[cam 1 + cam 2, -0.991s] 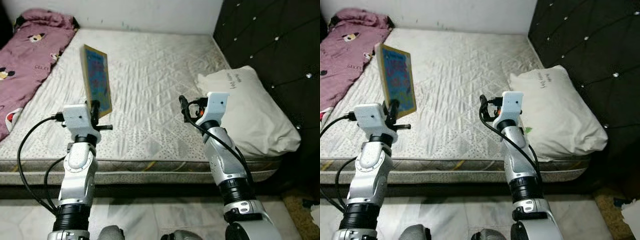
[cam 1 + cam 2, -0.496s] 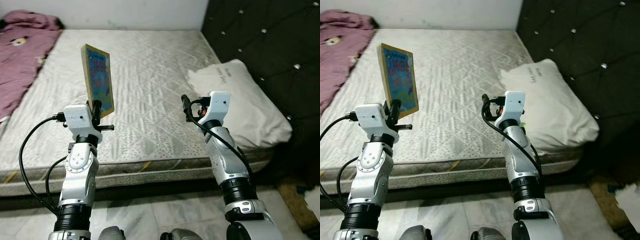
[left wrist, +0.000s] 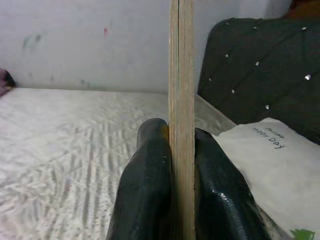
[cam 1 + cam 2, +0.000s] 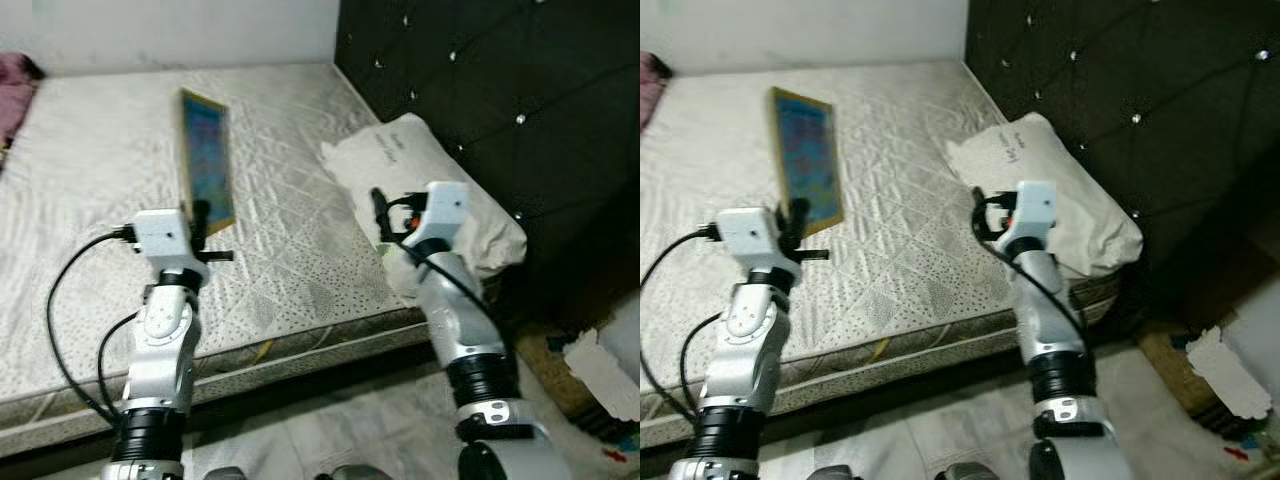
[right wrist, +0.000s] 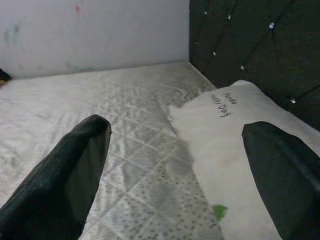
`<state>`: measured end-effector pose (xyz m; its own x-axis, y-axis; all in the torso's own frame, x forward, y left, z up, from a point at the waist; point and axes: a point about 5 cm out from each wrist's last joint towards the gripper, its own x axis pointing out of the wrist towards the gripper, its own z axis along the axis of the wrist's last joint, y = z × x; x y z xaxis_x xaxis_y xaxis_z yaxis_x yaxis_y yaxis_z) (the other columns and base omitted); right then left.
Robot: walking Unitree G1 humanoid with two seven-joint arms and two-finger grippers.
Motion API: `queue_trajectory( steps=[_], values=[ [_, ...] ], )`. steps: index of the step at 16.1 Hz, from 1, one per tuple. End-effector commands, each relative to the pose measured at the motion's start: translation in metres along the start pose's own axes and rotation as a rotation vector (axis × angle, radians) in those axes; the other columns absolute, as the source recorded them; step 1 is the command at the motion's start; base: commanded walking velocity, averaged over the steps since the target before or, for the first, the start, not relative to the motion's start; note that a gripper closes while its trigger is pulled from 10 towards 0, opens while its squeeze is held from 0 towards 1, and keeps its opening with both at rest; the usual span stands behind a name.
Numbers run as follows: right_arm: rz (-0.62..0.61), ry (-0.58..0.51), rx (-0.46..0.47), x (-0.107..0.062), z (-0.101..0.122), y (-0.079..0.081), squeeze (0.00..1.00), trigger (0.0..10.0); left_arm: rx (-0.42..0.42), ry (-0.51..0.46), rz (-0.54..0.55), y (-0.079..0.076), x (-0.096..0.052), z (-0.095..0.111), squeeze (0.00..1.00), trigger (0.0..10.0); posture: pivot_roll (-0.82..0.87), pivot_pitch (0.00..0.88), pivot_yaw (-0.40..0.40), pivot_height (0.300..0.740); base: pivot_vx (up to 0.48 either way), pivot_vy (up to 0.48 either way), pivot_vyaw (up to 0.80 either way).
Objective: Clean up the room
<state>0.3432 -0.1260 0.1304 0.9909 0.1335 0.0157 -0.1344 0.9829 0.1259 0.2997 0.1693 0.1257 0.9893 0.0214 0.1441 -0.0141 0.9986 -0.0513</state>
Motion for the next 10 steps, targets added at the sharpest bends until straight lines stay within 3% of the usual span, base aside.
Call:
queue_trajectory(
  steps=[1, 10],
  values=[
    [0.018, -0.015, 0.006, 0.003, 0.0039, 0.0078, 0.0, 10.0, 0.011, -0.065, 0.015, 0.0057, 0.0028, 0.0133, 0.0, 10.0, -0.09, 0.0, -0.041, 0.74, 0.274, 0.0, 0.0],
    [0.014, -0.018, 0.004, 0.0034, 0.0039, 0.0075, 0.0, 10.0, 0.014, -0.065, 0.006, 0.0054, 0.0031, 0.0131, 0.0, 10.0, -0.09, 0.0, -0.038, 0.74, 0.283, 0.0, 0.0]
  ],
)
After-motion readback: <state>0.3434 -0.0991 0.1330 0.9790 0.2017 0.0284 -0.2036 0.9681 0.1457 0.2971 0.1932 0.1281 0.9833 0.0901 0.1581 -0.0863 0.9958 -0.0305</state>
